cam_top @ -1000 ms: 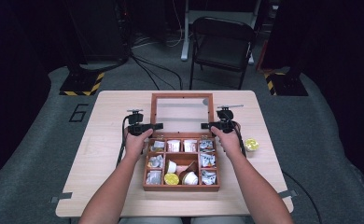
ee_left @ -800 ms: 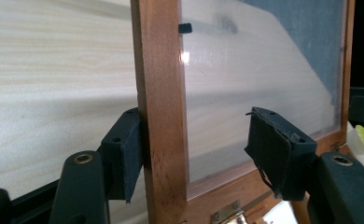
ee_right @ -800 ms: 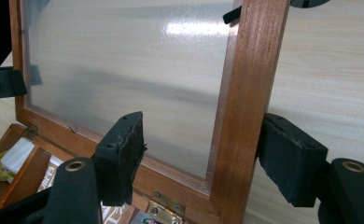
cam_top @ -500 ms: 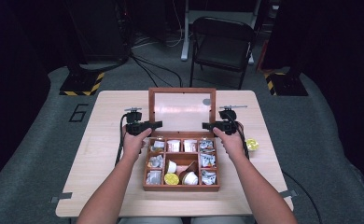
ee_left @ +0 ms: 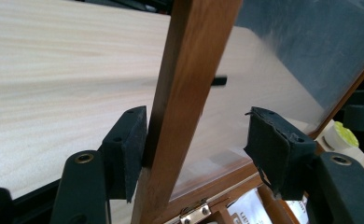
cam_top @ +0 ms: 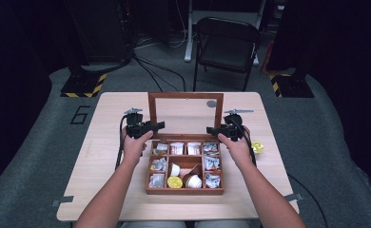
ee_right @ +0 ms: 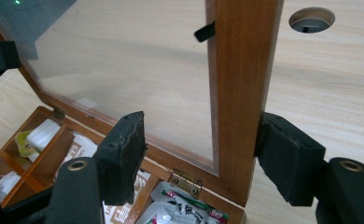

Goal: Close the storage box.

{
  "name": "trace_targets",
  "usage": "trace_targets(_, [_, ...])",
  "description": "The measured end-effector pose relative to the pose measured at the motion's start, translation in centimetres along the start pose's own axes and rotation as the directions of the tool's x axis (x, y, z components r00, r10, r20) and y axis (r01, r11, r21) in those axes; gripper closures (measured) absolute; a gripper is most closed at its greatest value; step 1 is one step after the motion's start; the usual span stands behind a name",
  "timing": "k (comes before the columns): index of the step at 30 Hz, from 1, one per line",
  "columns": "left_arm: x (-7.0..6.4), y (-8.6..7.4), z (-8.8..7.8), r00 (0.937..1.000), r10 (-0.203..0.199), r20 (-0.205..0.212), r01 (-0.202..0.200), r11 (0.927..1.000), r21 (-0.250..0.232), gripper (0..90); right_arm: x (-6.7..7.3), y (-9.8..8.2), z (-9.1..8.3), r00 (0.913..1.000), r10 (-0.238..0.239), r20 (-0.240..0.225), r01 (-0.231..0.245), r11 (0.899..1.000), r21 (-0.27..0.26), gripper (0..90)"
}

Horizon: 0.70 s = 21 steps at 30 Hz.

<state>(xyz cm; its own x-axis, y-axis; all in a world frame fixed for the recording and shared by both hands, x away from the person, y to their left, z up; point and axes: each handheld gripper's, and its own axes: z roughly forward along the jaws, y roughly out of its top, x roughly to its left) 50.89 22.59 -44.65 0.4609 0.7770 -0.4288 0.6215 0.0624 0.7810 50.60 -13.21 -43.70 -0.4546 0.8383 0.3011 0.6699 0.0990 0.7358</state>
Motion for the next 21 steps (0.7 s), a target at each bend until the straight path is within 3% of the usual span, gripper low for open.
trace_targets(5, [-0.4,0.2,-0.6,0.9998,-0.007,0.017,0.007,0.9998,-0.016,38.6,0.0,-0.2,-0.4,1.0,0.0,-0.009,0.0,1.0,-0.005,34.8])
trace_targets(7, [-0.6,0.1,-0.9,0.9996,0.023,0.014,-0.022,0.9997,-0.01,38.3,0.1,-0.2,-0.7,0.9997,0.018,-0.016,-0.018,1.0,-0.001,35.4])
trace_targets(11, [-1.0,0.1,-1.2,0.9993,0.035,0.011,-0.035,0.9994,-0.003,37.6,0.3,-0.1,-1.3,0.9999,0.0,-0.01,-0.001,1.0,-0.024,35.4])
trace_targets(16, [-1.2,0.0,-1.7,0.9961,0.087,0.018,-0.087,0.9961,0.016,37.0,0.6,0.1,-2.1,0.9999,-0.013,-0.011,0.012,0.999,-0.032,35.5])
trace_targets(21, [-1.6,0.1,-2.4,0.9967,0.077,0.023,-0.077,0.9966,-0.028,36.1,0.8,0.2,-2.6,0.9999,-0.01,-0.006,0.01,0.999,-0.045,35.5])
